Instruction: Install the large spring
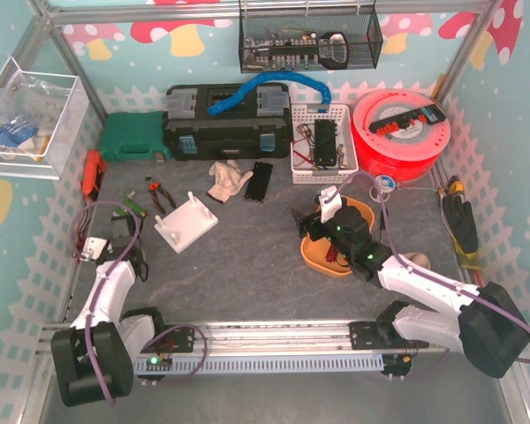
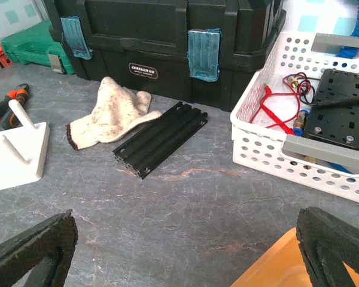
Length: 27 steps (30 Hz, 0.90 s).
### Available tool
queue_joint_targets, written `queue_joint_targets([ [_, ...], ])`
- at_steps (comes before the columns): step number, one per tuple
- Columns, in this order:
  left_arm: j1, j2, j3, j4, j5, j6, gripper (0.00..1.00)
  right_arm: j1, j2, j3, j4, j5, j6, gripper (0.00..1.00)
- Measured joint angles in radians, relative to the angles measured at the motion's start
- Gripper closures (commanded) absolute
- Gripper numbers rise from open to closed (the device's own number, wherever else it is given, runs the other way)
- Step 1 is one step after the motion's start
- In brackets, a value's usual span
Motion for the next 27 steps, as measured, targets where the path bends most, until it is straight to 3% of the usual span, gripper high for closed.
queue_joint_targets([
  [13, 0.014, -0.059, -0.005, -0.010, -0.003, -0.015, 0.47, 0.002, 0.008, 0.005, -0.018, 0.029, 0.015, 0.01],
  [18, 0.016, -0.159, -0.005, 0.011, 0.026, 0.064, 0.25, 0.005, 0.031, 0.031, -0.063, 0.053, 0.083, 0.01],
  [21, 0.016, -0.227, -0.004, 0.066, 0.092, 0.144, 0.02, 0.004, 0.042, 0.076, -0.132, 0.062, 0.137, 0.01],
  [27, 0.007, -0.276, 0.021, 0.166, 0.288, 0.277, 0.01, 0.005, 0.063, 0.216, -0.330, 0.101, 0.316, 0.01],
])
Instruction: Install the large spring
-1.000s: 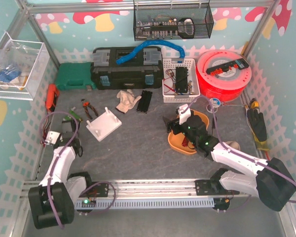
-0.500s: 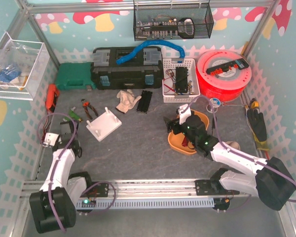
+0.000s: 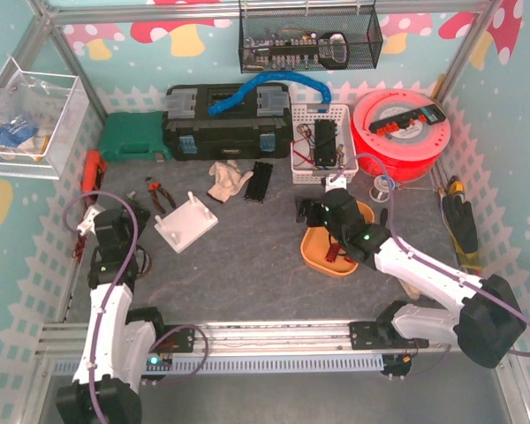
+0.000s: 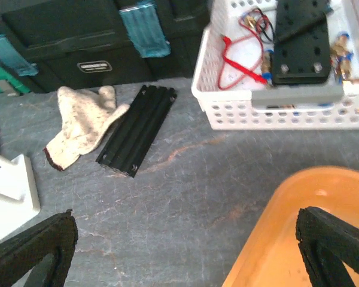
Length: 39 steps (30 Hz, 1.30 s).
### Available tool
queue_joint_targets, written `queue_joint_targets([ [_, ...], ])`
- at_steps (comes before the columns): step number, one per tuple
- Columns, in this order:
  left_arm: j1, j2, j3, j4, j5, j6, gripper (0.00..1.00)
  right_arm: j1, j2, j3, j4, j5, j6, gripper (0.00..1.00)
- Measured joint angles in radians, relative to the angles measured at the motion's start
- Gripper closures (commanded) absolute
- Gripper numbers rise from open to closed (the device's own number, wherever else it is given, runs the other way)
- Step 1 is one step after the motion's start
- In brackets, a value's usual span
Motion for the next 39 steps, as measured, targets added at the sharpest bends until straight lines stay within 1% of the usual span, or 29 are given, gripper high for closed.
queue_joint_targets([
  [3, -0.034, 0.005, 0.026, 0.054, 0.111, 0.062, 0.01, 0.000, 0.019, 0.059, -0.124, 0.027, 0.121, 0.02],
  [5, -0.068, 0.006, 0.034, 0.104, 0.193, 0.098, 0.01, 0.000, 0.029, 0.078, -0.199, 0.040, 0.198, 0.04],
  [6, -0.088, 0.008, 0.034, 0.132, 0.237, 0.113, 0.01, 0.000, 0.035, 0.084, -0.237, 0.048, 0.235, 0.07],
  [7, -0.111, 0.011, 0.034, 0.158, 0.276, 0.126, 0.01, 0.000, 0.043, 0.089, -0.273, 0.053, 0.268, 0.14],
  [9, -0.171, 0.023, 0.033, 0.212, 0.333, 0.148, 0.01, 0.000, 0.060, 0.094, -0.337, 0.060, 0.319, 0.31],
  [10, -0.210, 0.030, 0.033, 0.241, 0.354, 0.160, 0.01, 0.000, 0.066, 0.094, -0.365, 0.062, 0.338, 0.36],
  [11, -0.251, 0.039, 0.033, 0.268, 0.365, 0.171, 0.01, 0.000, 0.070, 0.094, -0.389, 0.061, 0.352, 0.38],
  [16, -0.481, 0.143, 0.033, 0.412, 0.396, 0.241, 0.01, 0.000, 0.066, 0.092, -0.455, 0.048, 0.407, 0.43],
  [20, -0.586, 0.227, 0.011, 0.511, 0.394, 0.301, 0.01, 0.000, 0.072, 0.085, -0.504, 0.039, 0.445, 0.48],
  [25, -0.600, 0.252, -0.072, 0.602, 0.365, 0.343, 0.01, 0.000, 0.123, 0.075, -0.560, 0.022, 0.497, 0.54],
  [30, -0.600, 0.244, -0.105, 0.621, 0.327, 0.372, 0.01, 0.000, 0.162, 0.070, -0.603, 0.019, 0.546, 0.59],
  [36, -0.600, 0.144, -0.132, 0.654, 0.289, 0.378, 0.01, 0.000, 0.188, 0.064, -0.621, 0.002, 0.591, 0.61],
  [39, -0.600, 0.109, -0.145, 0.663, 0.272, 0.378, 0.01, 0.000, 0.216, 0.064, -0.624, -0.015, 0.609, 0.60],
])
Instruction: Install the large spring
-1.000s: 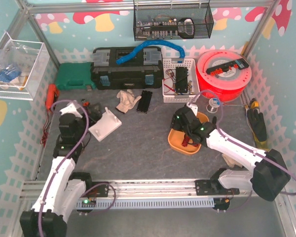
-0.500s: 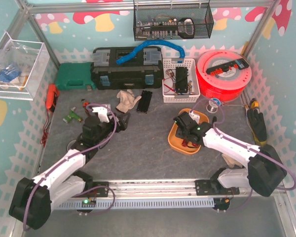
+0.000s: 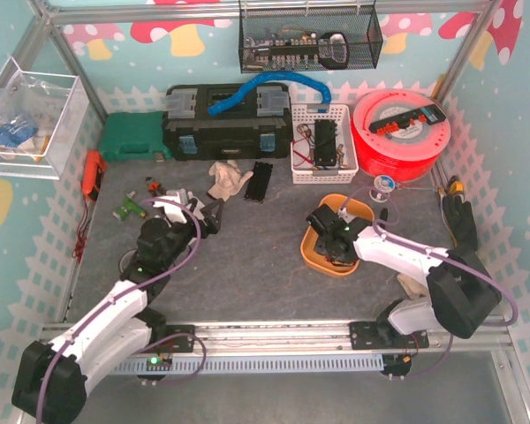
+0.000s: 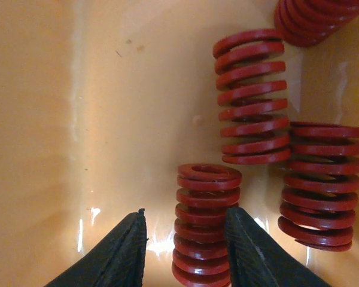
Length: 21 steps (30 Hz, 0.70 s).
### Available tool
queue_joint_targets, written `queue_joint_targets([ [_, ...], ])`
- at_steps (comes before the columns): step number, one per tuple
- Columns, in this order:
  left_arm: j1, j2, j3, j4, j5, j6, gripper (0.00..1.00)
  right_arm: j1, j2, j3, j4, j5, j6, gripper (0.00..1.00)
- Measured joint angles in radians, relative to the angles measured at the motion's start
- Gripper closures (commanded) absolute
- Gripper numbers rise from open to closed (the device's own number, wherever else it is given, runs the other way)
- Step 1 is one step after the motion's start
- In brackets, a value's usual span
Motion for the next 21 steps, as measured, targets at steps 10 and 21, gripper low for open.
queue_joint_targets([
  [10, 0.000, -0.008, -0.003, 0.002, -0.023, 0.000, 0.01, -0.001, 0.057, -0.013, -0.011, -0.012, 0.029, 0.59],
  [21, 0.000, -0.031, -0.014, 0.002, -0.049, 0.003, 0.01, -0.001, 0.104, -0.014, 0.003, -0.008, 0.029, 0.61],
])
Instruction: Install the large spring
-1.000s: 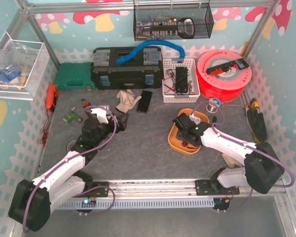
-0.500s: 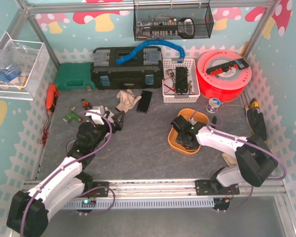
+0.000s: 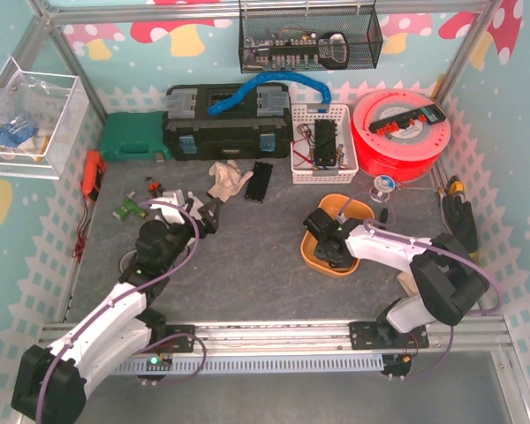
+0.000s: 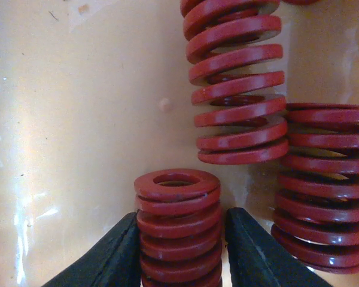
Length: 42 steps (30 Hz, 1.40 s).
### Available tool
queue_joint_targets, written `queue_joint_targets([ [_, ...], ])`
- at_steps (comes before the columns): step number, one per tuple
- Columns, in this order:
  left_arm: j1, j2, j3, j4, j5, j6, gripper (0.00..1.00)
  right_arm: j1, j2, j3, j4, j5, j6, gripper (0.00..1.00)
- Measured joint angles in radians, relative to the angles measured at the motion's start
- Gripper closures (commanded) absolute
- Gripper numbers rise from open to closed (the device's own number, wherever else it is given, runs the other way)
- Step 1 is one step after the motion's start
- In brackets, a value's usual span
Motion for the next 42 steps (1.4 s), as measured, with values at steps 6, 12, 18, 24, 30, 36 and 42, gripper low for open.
queue_joint_targets([
  [6, 0.000, -0.003, 0.000, 0.000, -0.008, 0.000, 0.01, 0.000, 0.016, -0.001, 0.017, 0.003, -0.010, 0.69],
  [12, 0.000, 0.011, 0.000, 0.000, -0.009, 0.000, 0.01, 0.000, 0.014, -0.002, 0.021, 0.017, -0.031, 0.78],
  [18, 0.000, 0.037, 0.000, -0.010, -0.019, -0.002, 0.01, 0.000, -0.060, -0.019, 0.047, 0.056, -0.111, 0.83],
  [24, 0.000, 0.037, 0.000, -0.019, -0.046, -0.010, 0.01, 0.000, -0.201, -0.022, 0.119, 0.095, -0.277, 0.84],
  [30, 0.000, 0.035, 0.000, -0.023, -0.042, -0.025, 0.04, 0.001, -0.348, -0.024, 0.246, 0.043, -0.513, 0.85],
  [36, 0.000, 0.015, 0.031, -0.108, 0.046, -0.067, 0.20, 0.022, -0.490, -0.090, 0.477, -0.063, -0.706, 0.86],
  [42, -0.004, 0.006, 0.121, -0.192, 0.208, -0.100, 0.37, 0.148, -0.460, -0.187, 0.683, -0.104, -0.864, 0.86],
])
